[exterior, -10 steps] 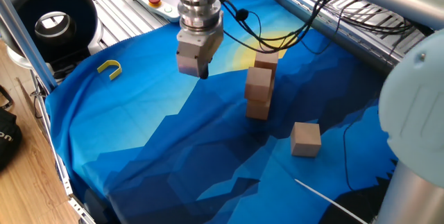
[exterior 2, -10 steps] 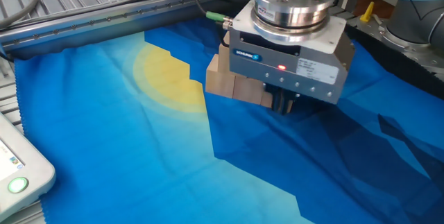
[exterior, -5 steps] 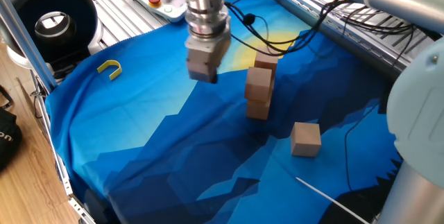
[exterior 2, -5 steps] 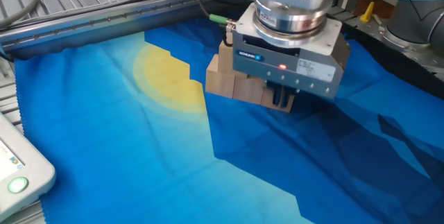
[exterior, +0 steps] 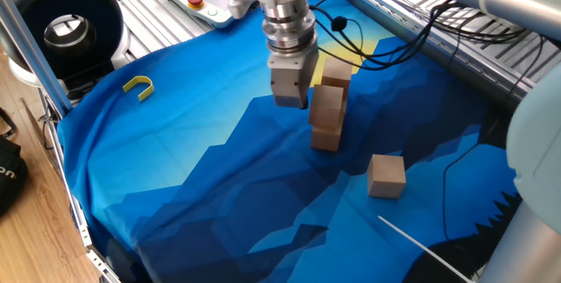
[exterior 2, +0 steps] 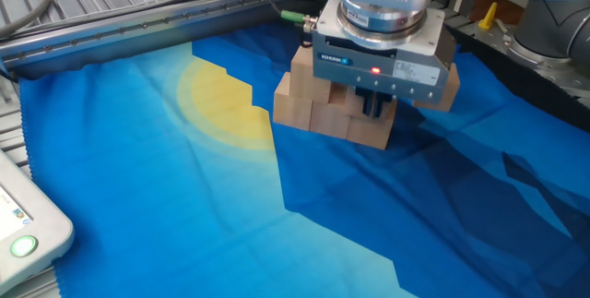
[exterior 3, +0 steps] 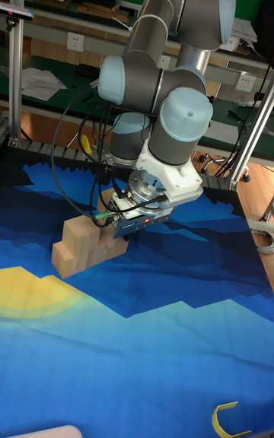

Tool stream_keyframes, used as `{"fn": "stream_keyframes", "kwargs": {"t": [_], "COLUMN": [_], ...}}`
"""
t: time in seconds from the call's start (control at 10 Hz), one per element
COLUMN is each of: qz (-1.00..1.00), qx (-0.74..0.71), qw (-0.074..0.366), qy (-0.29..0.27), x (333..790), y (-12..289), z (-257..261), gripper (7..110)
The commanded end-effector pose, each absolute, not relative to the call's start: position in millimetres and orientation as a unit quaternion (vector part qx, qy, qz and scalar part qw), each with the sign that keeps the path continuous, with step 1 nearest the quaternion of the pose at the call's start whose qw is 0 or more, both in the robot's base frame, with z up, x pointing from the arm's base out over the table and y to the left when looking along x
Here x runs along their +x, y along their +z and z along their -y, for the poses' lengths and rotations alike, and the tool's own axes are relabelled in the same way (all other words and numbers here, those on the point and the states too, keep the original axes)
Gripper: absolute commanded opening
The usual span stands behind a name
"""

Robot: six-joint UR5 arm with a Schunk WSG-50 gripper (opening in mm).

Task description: Stack the blocks into a pyramid shape

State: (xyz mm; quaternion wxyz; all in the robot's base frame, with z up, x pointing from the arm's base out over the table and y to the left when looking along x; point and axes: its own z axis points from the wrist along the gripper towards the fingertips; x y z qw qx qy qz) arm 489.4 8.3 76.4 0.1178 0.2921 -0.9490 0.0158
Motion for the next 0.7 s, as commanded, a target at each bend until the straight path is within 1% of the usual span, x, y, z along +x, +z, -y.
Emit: {"fn": "stream_keyframes", "kwargs": {"t": [0.0,0.6], "qz": [0.949,0.951], "qx": [0.293,0.289], "qw": [0.119,0.115], "qy": [0.013,0.003], "x": [484.5,486.1], "y": [80.5,78.7], "z": [-3.3,-6.7], "gripper": [7,7]}}
